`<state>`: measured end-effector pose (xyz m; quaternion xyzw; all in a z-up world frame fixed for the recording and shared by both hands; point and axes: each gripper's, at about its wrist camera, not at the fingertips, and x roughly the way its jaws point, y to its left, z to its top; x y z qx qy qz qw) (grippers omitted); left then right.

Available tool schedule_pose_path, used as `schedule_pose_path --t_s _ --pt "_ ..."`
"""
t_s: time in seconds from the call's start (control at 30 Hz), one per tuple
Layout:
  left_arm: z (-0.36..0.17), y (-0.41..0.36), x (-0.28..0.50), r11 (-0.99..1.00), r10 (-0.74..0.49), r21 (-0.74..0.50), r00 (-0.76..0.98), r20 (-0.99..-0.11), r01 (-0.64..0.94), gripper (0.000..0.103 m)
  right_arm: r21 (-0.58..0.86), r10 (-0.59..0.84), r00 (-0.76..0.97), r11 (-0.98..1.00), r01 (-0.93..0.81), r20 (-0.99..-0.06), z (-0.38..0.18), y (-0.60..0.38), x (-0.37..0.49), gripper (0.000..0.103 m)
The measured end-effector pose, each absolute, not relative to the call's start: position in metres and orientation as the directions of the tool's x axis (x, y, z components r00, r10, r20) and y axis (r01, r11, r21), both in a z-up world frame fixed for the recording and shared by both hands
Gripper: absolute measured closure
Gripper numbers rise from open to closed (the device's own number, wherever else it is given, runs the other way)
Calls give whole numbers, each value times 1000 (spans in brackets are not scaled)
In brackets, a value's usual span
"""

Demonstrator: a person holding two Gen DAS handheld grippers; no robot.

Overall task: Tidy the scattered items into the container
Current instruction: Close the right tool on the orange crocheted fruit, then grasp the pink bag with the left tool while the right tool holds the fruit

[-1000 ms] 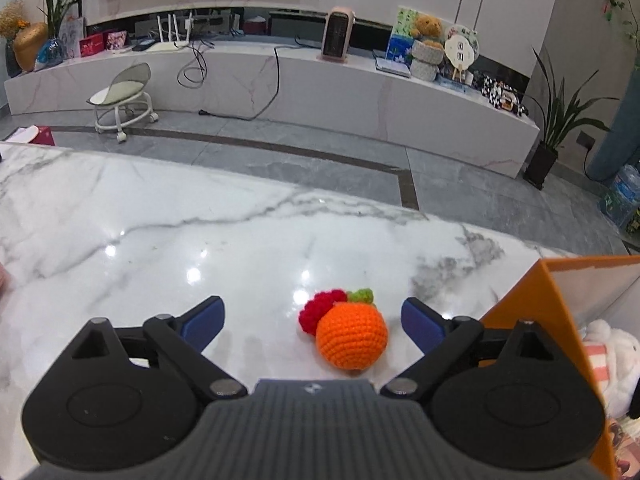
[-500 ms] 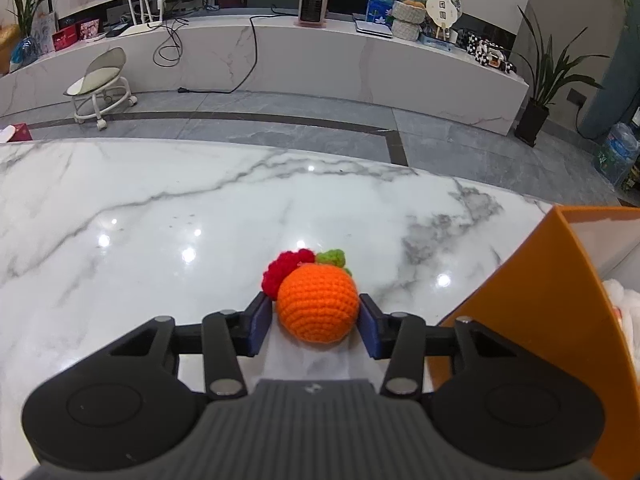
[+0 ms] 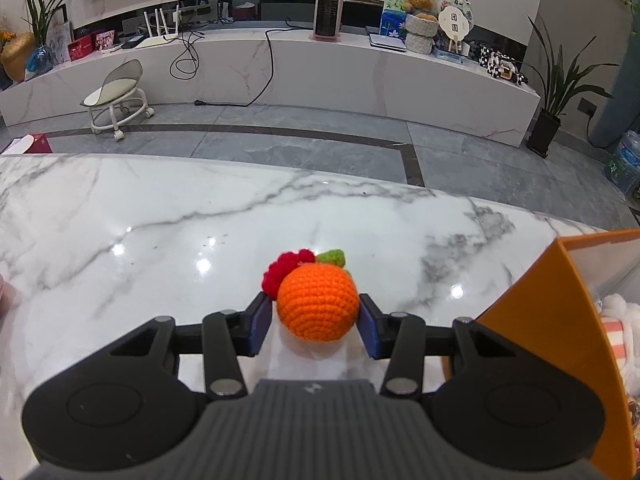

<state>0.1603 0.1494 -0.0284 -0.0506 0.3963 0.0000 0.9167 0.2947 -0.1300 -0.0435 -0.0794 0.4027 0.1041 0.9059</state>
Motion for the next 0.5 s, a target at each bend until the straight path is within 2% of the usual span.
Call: schedule_pose_path --t_s 0.17,0.5 --pt "-17 144 157 991 -94 -133 701 -707 -1 87 -53 142 659 962 -267 -739 -38 -128 291 54" --pt "10 119 151 990 -134 -128 738 -662 65 88 -32 182 672 956 -293 -718 -17 -129 275 54"
